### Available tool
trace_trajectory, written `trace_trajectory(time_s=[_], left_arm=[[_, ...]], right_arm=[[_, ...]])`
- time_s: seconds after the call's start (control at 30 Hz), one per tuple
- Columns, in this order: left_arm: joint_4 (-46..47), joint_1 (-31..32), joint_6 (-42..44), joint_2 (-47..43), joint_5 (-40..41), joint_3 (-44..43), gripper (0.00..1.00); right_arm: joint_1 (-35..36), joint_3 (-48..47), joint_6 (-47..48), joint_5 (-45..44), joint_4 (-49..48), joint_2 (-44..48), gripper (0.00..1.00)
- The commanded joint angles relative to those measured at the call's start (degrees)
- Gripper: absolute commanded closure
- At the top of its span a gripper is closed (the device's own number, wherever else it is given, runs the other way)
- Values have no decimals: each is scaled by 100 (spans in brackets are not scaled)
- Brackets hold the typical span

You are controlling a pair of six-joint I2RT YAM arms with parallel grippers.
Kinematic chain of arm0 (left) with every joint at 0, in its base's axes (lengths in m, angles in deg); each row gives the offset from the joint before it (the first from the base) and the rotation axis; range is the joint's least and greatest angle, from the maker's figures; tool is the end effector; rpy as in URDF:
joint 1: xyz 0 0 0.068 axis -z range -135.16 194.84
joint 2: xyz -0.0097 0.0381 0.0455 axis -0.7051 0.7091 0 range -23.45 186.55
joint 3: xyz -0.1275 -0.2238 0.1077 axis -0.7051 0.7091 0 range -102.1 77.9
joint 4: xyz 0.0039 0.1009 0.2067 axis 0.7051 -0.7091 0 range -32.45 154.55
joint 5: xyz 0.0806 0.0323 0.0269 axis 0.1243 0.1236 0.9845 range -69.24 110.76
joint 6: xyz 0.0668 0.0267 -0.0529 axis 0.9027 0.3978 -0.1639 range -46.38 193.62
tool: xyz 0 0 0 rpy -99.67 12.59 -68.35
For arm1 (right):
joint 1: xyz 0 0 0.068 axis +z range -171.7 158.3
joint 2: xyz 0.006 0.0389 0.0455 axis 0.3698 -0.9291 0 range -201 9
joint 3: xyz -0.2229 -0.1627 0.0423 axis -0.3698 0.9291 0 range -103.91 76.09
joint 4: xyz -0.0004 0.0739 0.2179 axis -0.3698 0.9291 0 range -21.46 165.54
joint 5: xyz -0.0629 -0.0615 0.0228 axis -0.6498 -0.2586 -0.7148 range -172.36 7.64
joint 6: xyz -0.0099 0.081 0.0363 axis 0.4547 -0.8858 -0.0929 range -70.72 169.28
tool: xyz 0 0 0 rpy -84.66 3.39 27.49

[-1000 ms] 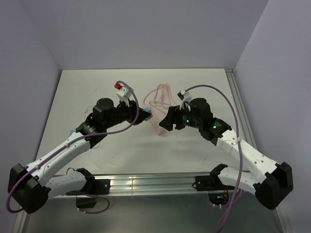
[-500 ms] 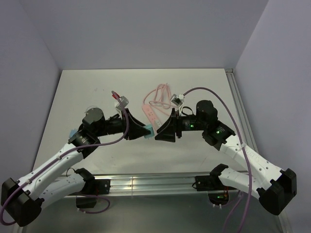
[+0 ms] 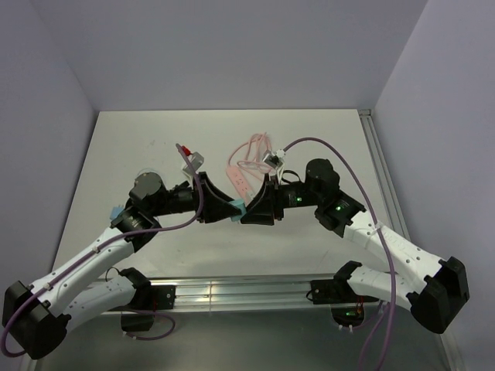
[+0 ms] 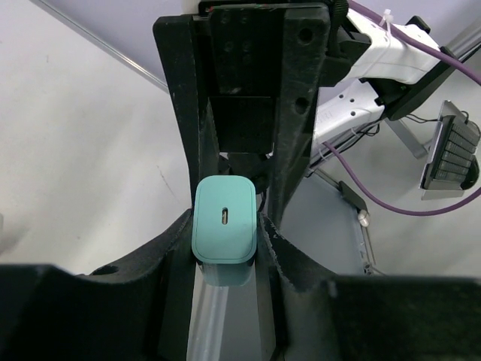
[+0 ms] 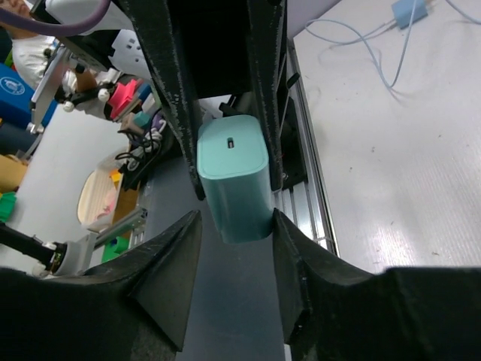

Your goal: Insert the plug

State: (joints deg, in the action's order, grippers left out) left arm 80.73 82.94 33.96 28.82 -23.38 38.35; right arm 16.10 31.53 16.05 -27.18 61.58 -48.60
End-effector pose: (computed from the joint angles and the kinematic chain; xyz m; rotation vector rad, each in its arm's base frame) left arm 0.1267 -0.1698 0.3475 0.6818 1.6441 -1.6060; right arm 0.1281 0.1823 0.3401 -0.8992 1.7307 1.6729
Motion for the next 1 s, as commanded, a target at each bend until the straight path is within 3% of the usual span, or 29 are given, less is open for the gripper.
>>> trace_trajectory(time_s=[0.0, 0.07, 0.17, 0.2, 0.23, 0.27, 0.37, 0.4, 0.47, 0.8, 0.97], left_arm=[[456, -14, -103, 29, -209, 26, 100], [517, -14, -138, 38, -235, 44, 100], [544, -5, -182, 55, -279, 18, 100], [474, -5, -165, 38, -236, 9, 97], [430, -14, -156, -32, -175, 9, 90], [395, -14, -156, -68, -78, 17, 70], [245, -14, -156, -357, 414, 131, 43], [236, -14, -156, -445, 676, 167, 40], [140, -14, -174, -674, 950, 246, 1], [1193, -5, -595, -1413, 1408, 1273, 2], [2211, -5, -973, -1378, 1364, 1573, 13]], right_arm=[[69, -150, -113, 55, -446, -49, 51], [78, -185, -175, 46, -516, -111, 57], [87, -203, -175, -59, -482, -172, 83], [87, -203, -149, -95, -447, -190, 100], [87, -168, -122, -138, -403, -172, 100], [87, -133, -148, -200, -429, -146, 100], [87, 43, -289, -445, -543, 3, 100], [87, 87, -324, -499, -552, 82, 100], [87, 228, -490, -639, -736, 170, 100], [105, 667, -1150, -780, -1843, 373, 100], [192, 597, -1247, -789, -2055, 294, 100]])
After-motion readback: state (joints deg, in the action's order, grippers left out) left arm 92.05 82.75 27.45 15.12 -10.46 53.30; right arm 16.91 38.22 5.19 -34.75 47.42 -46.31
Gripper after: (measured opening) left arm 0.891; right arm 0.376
